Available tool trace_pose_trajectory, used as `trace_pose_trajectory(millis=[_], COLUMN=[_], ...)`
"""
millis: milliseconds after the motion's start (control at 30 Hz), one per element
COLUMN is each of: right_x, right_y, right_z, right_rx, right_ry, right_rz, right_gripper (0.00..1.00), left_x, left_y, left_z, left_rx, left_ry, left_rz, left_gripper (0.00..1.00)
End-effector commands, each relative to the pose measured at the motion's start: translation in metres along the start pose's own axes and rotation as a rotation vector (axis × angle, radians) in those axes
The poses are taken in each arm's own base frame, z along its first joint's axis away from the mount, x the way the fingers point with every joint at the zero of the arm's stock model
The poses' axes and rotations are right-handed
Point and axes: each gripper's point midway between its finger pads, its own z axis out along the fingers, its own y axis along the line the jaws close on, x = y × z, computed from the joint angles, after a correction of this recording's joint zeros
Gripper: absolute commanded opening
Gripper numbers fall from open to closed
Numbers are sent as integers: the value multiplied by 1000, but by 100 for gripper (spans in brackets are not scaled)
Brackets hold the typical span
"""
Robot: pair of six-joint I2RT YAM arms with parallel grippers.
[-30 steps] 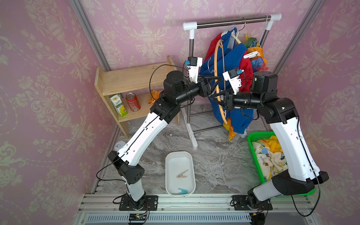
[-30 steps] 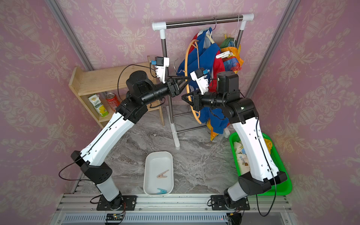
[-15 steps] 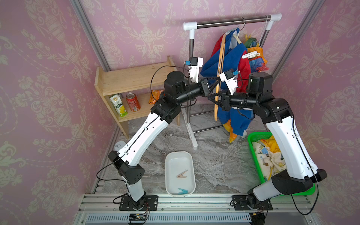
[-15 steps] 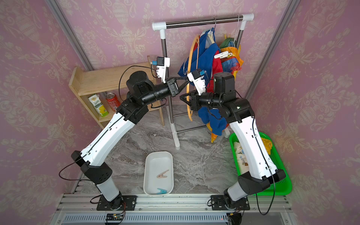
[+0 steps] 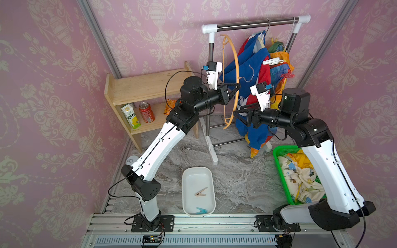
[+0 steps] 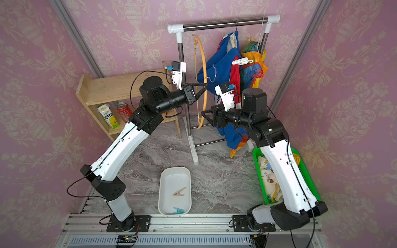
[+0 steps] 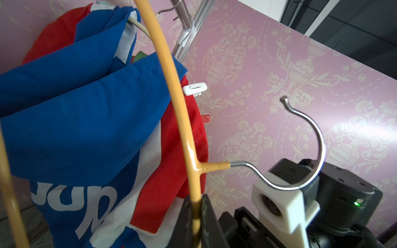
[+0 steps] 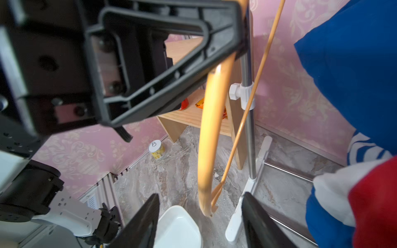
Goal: Remove the clothespins securing jackets to the hanger
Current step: Adjust the hanger.
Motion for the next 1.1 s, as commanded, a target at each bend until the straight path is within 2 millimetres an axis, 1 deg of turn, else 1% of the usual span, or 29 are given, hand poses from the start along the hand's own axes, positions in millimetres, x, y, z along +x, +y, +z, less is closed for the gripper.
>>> trace_pose_trajectory(millis=[0, 100, 167, 200, 267, 333, 367, 400, 433, 500, 567, 700, 833, 933, 1000, 1067], right_x=[-5, 12, 26, 32, 42, 44, 45, 42, 55, 58, 56, 43, 29, 25, 22, 23], right_y=[-1, 4, 8, 6, 4, 3, -1, -5, -11, -17, -19, -18, -9, -8, -9, -9], right_z=[-20, -17, -12, -9, -5, -3, -2, -4, 3, 5, 2, -6, 0, 5, 8, 11], right_rx=[62, 64, 90, 131, 202, 253, 295, 338, 376, 425, 448, 470, 423, 422, 428, 427], right_ry=[-88, -142, -174, -187, -223, -278, -305, -341, -330, -358, -388, -447, -455, -463, -464, -458], right_rz=[14, 73, 90, 87, 71, 58, 57, 53, 43, 42, 41, 33, 30, 33, 29, 26], right_gripper=[67, 68, 67, 66, 65, 64, 63, 61, 60, 60, 59, 57, 55, 53, 50, 48], left_x=[-28, -38, -44, -48, -54, -58, -60, -59, -61, -62, -62, -61, -58, -59, -61, -65], left_y=[0, 3, 7, 8, 7, 5, 5, 5, 5, 2, 2, 2, 0, -4, -8, -13], left_z=[-1, 2, 5, 5, 6, 6, 6, 7, 5, 3, 1, -2, 1, 2, 2, 1], left_rx=[-13, -31, -41, -44, -45, -36, -35, -39, -40, -42, -55, -68, -62, -36, -12, 9], left_ry=[-74, -112, -149, -166, -190, -204, -211, -212, -216, -218, -217, -212, -210, -213, -218, -227], left_rz=[15, -4, -31, -46, -69, -93, -108, -123, -136, -150, -155, -185, -197, -218, -236, -245], left_gripper=[0, 0, 0, 0, 0, 0, 0, 0, 0, 0, 0, 0, 0, 0, 0, 0])
